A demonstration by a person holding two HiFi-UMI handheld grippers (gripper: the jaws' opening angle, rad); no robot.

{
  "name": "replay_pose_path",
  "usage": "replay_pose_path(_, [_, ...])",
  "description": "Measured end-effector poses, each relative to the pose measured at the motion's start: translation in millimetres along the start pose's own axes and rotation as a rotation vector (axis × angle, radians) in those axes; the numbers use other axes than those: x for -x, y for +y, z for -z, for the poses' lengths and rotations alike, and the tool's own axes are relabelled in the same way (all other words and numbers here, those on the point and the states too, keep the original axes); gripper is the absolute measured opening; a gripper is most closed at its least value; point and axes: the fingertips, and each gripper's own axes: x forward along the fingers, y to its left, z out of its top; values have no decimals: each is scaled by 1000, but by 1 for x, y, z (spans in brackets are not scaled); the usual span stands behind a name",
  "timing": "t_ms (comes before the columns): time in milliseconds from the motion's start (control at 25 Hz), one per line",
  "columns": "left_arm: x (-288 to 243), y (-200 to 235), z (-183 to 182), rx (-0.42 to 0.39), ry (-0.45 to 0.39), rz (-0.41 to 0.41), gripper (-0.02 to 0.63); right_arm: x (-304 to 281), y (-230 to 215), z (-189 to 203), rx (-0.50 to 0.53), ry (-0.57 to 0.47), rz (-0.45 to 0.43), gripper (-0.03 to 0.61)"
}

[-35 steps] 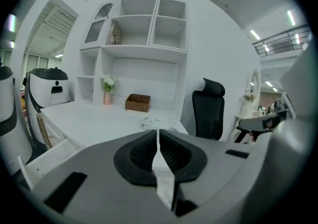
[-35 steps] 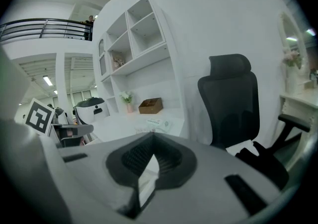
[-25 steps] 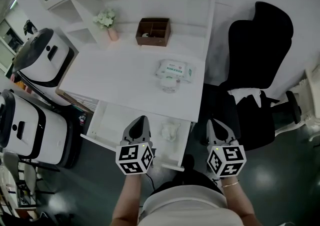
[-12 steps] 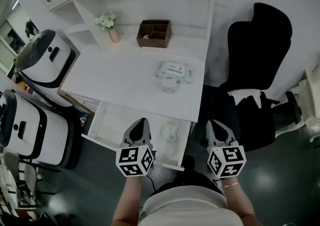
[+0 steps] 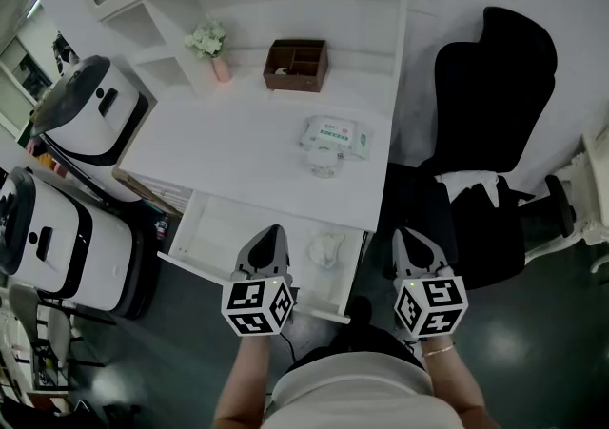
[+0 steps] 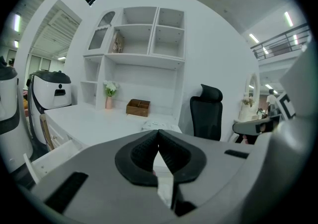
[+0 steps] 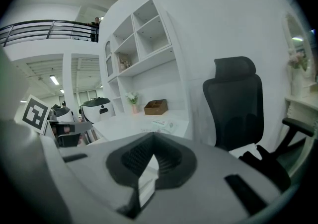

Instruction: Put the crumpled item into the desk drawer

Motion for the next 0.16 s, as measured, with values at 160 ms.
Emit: replay_pose_path(160, [2, 0, 2, -2, 5, -2, -6, 1, 3, 1, 1, 0, -10, 2])
